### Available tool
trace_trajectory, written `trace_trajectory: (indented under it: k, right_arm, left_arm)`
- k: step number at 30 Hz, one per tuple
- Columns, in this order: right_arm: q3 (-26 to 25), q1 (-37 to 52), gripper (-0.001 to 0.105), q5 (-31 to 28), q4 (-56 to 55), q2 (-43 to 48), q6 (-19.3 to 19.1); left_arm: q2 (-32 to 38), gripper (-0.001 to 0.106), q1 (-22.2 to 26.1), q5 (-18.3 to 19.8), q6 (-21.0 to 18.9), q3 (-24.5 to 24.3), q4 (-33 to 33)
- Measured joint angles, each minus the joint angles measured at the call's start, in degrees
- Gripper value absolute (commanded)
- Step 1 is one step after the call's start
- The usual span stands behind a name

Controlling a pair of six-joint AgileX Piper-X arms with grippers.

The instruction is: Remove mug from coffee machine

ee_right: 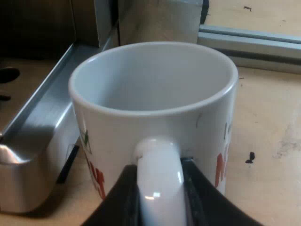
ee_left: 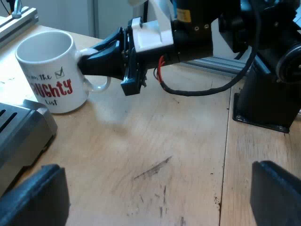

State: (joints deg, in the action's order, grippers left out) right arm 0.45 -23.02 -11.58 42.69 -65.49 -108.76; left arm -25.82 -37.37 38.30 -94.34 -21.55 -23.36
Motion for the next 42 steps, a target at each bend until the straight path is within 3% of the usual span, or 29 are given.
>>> trace_trajectory:
  k: [13,21,27,36,39,41,42]
  right_arm:
    - [-4.9,0.0,0.0,-0.3,9.1,-13.7,0.1]
    - [-5.3,0.0,0.0,-0.7,10.8,-15.8,0.1]
    - [-5.3,0.0,0.0,-4.6,10.7,-15.9,1.2]
    - [-5.3,0.0,0.0,-5.7,10.0,-15.9,1.2]
    - [-5.3,0.0,0.011,-5.7,10.0,-15.9,1.2]
    - [-5.3,0.0,0.028,-5.7,9.8,-15.9,1.3]
    - [-5.3,0.0,0.031,-5.7,9.8,-15.9,1.3]
  left_arm:
    - [0.0,0.08,0.0,-12.6,0.0,0.1,0.0]
    - [0.0,0.08,0.0,-15.1,0.0,0.1,0.0]
    - [0.0,0.08,0.0,-15.3,0.0,0.1,0.0]
    - [0.0,0.08,0.0,-15.5,-0.5,0.1,0.0]
    - [0.0,0.08,0.0,-15.5,-1.3,0.1,0.0]
    - [0.0,0.08,0.0,-15.5,-1.6,0.1,0.0]
    - [0.0,0.08,0.0,-15.5,-1.6,0.1,0.0]
